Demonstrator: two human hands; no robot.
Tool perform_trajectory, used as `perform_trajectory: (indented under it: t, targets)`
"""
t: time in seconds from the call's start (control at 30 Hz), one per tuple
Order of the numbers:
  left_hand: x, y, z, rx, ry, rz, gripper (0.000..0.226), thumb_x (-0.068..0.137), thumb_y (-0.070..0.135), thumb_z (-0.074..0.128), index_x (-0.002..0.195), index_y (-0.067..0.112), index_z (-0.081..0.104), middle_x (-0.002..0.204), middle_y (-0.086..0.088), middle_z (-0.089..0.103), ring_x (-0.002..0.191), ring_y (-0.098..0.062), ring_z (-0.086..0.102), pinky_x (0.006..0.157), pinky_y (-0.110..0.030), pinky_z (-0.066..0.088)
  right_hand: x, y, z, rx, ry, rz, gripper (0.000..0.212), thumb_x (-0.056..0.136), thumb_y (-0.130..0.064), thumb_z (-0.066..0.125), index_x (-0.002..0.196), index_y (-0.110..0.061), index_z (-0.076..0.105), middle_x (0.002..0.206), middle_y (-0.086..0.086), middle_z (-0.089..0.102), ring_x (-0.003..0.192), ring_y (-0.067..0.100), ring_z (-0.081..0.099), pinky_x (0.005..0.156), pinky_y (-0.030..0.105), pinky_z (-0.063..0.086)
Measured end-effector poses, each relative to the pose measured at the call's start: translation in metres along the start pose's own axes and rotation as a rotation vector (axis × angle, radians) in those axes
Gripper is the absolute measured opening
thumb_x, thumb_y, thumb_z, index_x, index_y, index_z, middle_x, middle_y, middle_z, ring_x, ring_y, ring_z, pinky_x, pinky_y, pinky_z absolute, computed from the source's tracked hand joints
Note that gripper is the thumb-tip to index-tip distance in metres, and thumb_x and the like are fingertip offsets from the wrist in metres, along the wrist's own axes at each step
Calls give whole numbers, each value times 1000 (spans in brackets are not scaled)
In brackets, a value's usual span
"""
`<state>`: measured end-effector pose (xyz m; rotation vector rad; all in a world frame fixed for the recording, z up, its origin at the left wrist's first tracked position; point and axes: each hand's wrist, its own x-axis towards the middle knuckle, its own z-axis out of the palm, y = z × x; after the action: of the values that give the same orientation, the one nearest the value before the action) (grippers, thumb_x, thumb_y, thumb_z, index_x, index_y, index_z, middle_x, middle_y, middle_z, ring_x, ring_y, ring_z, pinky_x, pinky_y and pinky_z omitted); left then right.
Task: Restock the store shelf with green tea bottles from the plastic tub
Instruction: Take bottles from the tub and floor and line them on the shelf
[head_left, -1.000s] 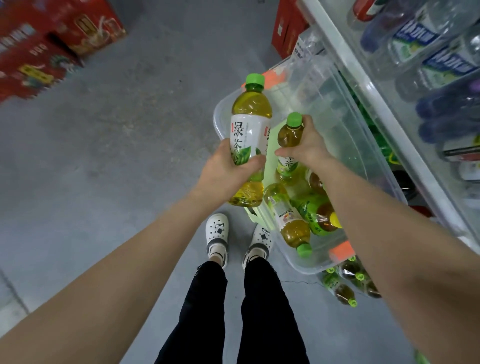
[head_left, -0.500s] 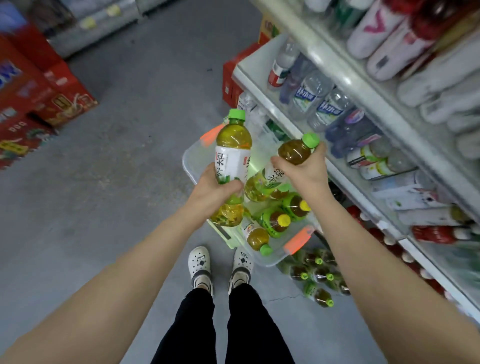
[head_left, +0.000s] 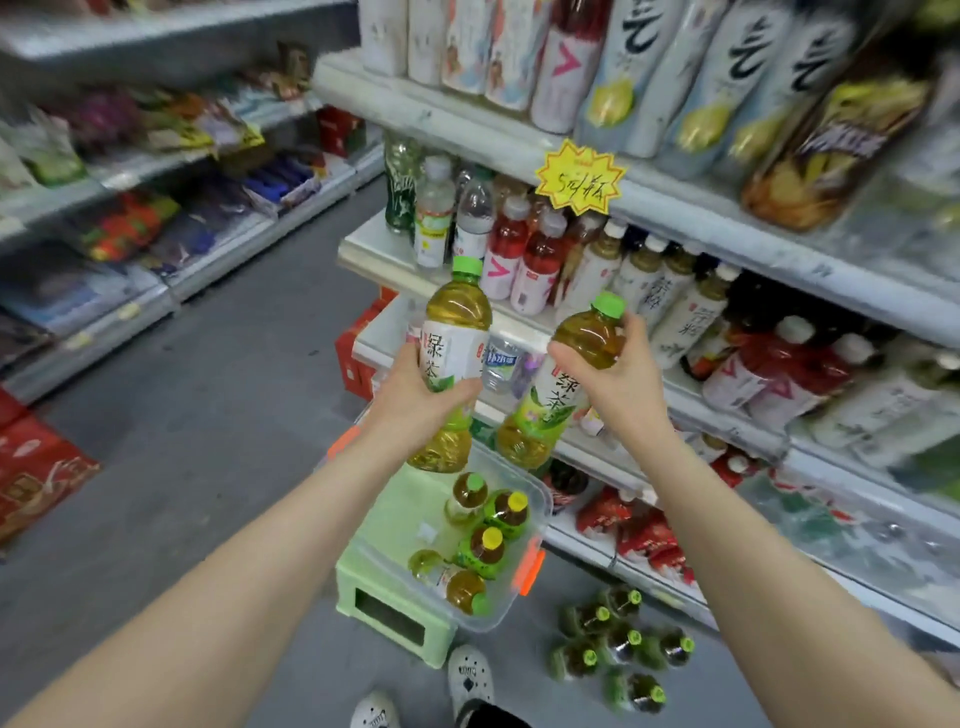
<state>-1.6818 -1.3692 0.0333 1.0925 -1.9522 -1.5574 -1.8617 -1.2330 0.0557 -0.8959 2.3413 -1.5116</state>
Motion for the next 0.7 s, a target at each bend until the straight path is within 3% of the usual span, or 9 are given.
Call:
perform_trajectory:
  t: [0.07,0.1,0.2,0.3,0.47,0.57,0.7]
  targets:
    - [-1,19,4,45,-6,74,56,68,46,79,112,24,53,103,4,68,93,-15,66,86,-42,54,-4,-20,-24,-46,48,-45,79,77,-50,79,138,-20,41,124,-9,63,110,8,61,92,22,49]
    - [-1,29,6,64,-10,113,53,69,47,79,111,25,55,102,5,68,93,-14,65,84,-38,54,-6,-29,-36,-68,68,-63,73,77,-51,78,135,-22,43,123,-10,63,109,5,61,91,20,47]
    - [-4,60,15,113,-23,218,48,72,47,79,111,26,59,102,7,69,93,-13,65,81,-34,52,-13,-57,-74,-110,139,-117,52,79,-47,79,121,-31,52,105,-20,66,94,-8,62,75,6,44]
    - [-8,96,24,141,-55,327,43,75,43,79,109,28,58,101,10,65,93,-13,62,76,-30,47,-17,-80,-110,-143,217,-152,39,79,-41,79,109,-34,56,93,-22,67,85,-15,61,68,3,42]
    - [-17,159,42,167,-97,485,47,73,46,79,111,26,60,101,9,65,93,-14,61,79,-33,48,-21,-112,-165,-206,309,-200,46,80,-45,77,118,-32,54,103,-20,67,91,-9,63,78,16,50]
    - [-21,192,55,154,-124,542,44,72,46,80,108,28,60,100,9,66,93,-14,61,78,-32,48,-23,-132,-199,-261,373,-225,48,81,-46,76,121,-31,53,105,-22,63,90,-16,57,72,3,43]
    - [-27,236,74,144,-161,632,47,73,47,78,114,30,60,100,13,67,87,-5,61,72,-25,49,-23,-159,-247,-334,428,-247,50,81,-47,75,121,-28,51,97,-27,58,86,-16,53,71,8,39]
